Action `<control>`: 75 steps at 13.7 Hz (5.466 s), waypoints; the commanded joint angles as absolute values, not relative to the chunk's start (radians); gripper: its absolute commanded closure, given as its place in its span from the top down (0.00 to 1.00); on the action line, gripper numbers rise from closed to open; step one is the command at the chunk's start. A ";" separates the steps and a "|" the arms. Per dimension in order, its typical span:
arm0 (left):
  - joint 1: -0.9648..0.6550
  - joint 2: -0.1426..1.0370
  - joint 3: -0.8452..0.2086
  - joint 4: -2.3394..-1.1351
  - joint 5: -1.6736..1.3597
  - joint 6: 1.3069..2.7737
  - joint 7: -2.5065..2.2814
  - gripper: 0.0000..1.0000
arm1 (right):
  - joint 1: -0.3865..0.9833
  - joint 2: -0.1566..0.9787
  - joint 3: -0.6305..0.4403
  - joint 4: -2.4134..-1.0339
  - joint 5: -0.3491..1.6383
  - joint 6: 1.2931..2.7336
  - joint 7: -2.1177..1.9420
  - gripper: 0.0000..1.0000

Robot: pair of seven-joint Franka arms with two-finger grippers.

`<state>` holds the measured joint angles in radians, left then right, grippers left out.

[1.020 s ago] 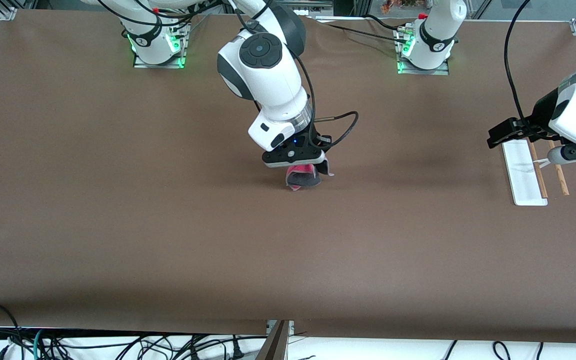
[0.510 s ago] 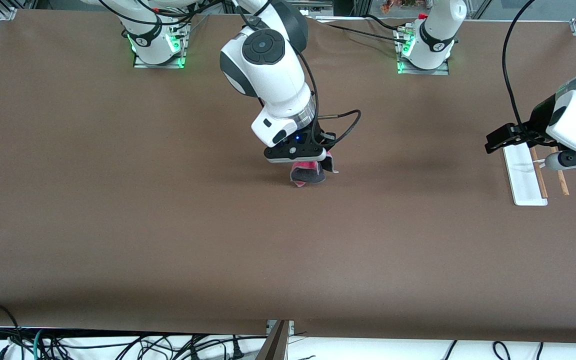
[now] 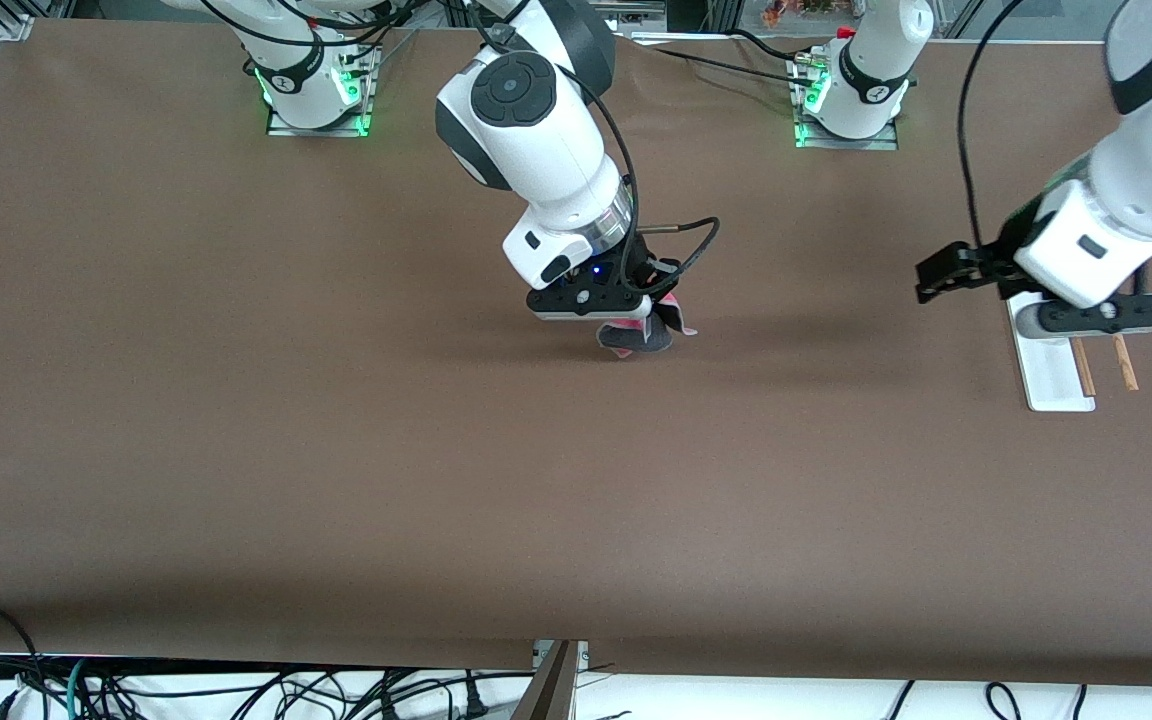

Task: Pass towel and hang on rack
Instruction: 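Hold the towel with the right gripper while the left gripper reaches it, then grasp the towel with the left gripper and open the right gripper, then carry the towel with the left gripper over the rack while the right gripper retracts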

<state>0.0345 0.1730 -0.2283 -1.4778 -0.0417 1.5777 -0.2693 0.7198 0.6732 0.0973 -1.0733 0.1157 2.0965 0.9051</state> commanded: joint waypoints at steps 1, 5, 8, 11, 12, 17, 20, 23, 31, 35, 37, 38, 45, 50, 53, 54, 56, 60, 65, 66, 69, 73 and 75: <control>0.018 0.286 -0.232 -1.419 -0.058 1.555 -0.273 1.00 | 0.712 0.680 0.109 -1.049 0.132 2.088 0.917 0.00; -0.048 0.318 -0.224 -1.451 -0.064 1.575 -0.252 1.00 | 0.712 0.680 0.109 -1.049 0.133 2.089 0.917 0.00; -0.058 0.308 -0.225 -1.489 -0.141 1.673 0.045 1.00 | 0.712 0.680 0.109 -1.049 0.133 2.088 0.916 0.00; -0.083 0.296 -0.239 -1.551 -0.187 1.779 0.359 1.00 | 0.710 0.675 0.109 -1.049 0.140 2.086 0.916 0.00; -0.090 0.296 -0.251 -1.572 -0.199 1.808 0.441 1.00 | 0.710 0.675 0.109 -1.049 0.141 2.086 0.916 0.00; -0.126 0.345 -0.271 -1.744 -0.340 2.029 0.890 1.00 | 0.704 0.672 0.109 -1.048 0.147 2.077 0.916 0.00; -0.127 0.403 -0.270 -1.779 -0.442 2.121 1.126 1.00 | 0.701 0.652 0.109 -1.049 0.156 2.075 0.914 0.00; -0.159 0.414 -0.278 -1.773 -0.442 2.158 1.124 1.00 | 0.700 0.647 0.109 -1.049 0.164 2.074 0.916 0.00; -0.173 0.403 -0.330 -1.766 -0.446 2.154 1.079 0.64 | 0.696 0.647 0.107 -1.049 0.176 2.074 0.914 0.00; -0.179 0.385 -0.331 -1.773 -0.445 2.149 1.088 0.18 | 0.696 0.647 0.107 -1.049 0.175 2.074 0.914 0.00; -0.179 0.379 -0.333 -1.775 -0.445 2.135 1.085 0.00 | 0.696 0.647 0.107 -1.049 0.175 2.074 0.914 0.00; -0.179 0.374 -0.333 -1.773 -0.442 2.129 1.085 0.00 | 0.696 0.647 0.107 -1.049 0.175 2.074 0.914 0.00; -0.167 0.360 -0.324 -1.769 -0.430 2.091 1.083 0.00 | 0.696 0.647 0.097 -1.049 0.172 2.075 0.907 0.85; -0.105 0.357 -0.298 -1.779 -0.403 1.978 1.085 0.00 | 0.690 0.647 0.097 -1.049 0.169 2.074 0.904 1.00; 0.062 0.330 -0.293 -1.776 -0.400 1.837 1.091 0.00 | 0.670 0.647 0.097 -1.049 0.167 2.069 0.876 1.00; 0.125 0.325 -0.293 -1.775 -0.399 1.798 1.092 0.00 | 0.655 0.646 0.095 -1.049 0.167 2.048 0.838 1.00; 0.245 0.319 -0.296 -1.776 -0.393 1.706 1.091 0.00 | 0.617 0.646 0.095 -1.049 0.164 1.978 0.734 1.00; 0.455 0.314 -0.296 -1.772 -0.261 1.609 1.198 0.00 | 0.520 0.615 0.055 -1.051 0.126 1.805 0.538 1.00; 0.655 0.322 -0.291 -1.763 -0.082 1.582 1.284 0.00 | 0.421 0.615 -0.038 -1.051 0.114 1.668 0.275 1.00; 0.685 0.322 -0.291 -1.763 -0.054 1.568 1.301 0.00 | 0.396 0.615 -0.040 -1.051 0.114 1.652 0.261 1.00; 0.753 0.348 -0.288 -1.711 0.015 1.487 1.321 0.00 | 0.338 0.601 -0.066 -1.051 0.103 1.573 0.188 1.00; 0.813 0.385 -0.287 -1.684 0.073 1.496 1.383 0.00 | 0.255 0.520 -0.103 -1.092 0.020 1.513 0.046 1.00; 0.834 0.434 -0.287 -1.637 0.095 1.496 1.411 0.00 | 0.210 0.453 -0.100 -1.143 -0.020 1.513 -0.015 1.00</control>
<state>0.8102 0.3657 -0.2755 -1.7186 0.0614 1.5181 1.3663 0.2466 0.5504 -0.1117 -1.0578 0.0139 1.5221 0.0398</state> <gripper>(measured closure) 0.969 0.000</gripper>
